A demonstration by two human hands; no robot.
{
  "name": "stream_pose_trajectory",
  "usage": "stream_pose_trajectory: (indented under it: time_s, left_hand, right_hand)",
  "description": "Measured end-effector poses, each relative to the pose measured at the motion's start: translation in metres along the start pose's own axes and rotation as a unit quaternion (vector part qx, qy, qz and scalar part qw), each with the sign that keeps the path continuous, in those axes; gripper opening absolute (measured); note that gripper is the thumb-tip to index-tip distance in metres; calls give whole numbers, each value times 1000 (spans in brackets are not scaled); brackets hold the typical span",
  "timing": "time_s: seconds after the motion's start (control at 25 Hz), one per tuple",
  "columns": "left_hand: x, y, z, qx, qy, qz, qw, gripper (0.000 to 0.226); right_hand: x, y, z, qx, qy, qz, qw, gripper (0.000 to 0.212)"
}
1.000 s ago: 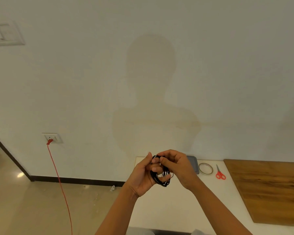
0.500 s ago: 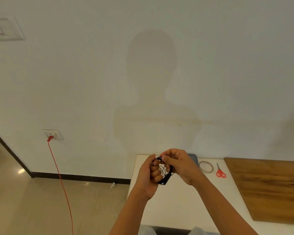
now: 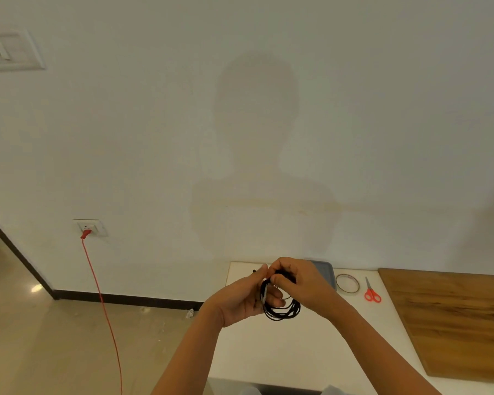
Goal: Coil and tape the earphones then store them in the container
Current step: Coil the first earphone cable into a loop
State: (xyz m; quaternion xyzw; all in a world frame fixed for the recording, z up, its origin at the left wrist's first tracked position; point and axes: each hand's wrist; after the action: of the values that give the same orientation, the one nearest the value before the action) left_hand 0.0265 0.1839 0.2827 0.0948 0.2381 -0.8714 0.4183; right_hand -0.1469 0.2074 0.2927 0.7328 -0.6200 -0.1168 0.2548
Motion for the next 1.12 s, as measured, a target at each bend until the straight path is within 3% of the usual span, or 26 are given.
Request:
stream_pose_trajectory:
  time_s: [0.24, 0.48, 0.8, 0.96, 1.12]
  left_hand:
    - [1, -4, 1, 58, -49, 20, 997, 36]
    - [9, -24, -17, 14, -102, 110, 989, 33]
    - [52, -12, -63, -65, -44, 156, 985, 30]
    - [83, 2, -88, 15, -14, 198, 980, 23]
    - [119, 19, -107, 62, 18, 217, 974, 26]
  right_hand:
    - [0, 6, 0, -20, 31, 7, 999, 11]
    - [-1, 8, 20, 234, -57, -26, 970, 17]
    - [2, -31, 84, 371, -198, 41, 906, 18]
    - [9, -46, 120, 355, -240, 53, 902, 18]
    - [24, -53, 154, 189, -219, 51, 956, 17]
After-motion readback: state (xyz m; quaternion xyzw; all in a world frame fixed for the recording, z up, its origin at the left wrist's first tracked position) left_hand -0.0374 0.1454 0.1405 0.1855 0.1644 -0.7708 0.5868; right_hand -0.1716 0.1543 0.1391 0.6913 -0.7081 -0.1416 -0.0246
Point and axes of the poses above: each hand's wrist, its own x-axis towards the middle knuckle, its own y-axis out of the back of the hand, z = x × y, and after that the axes turned 1 degree about -y, right-handed
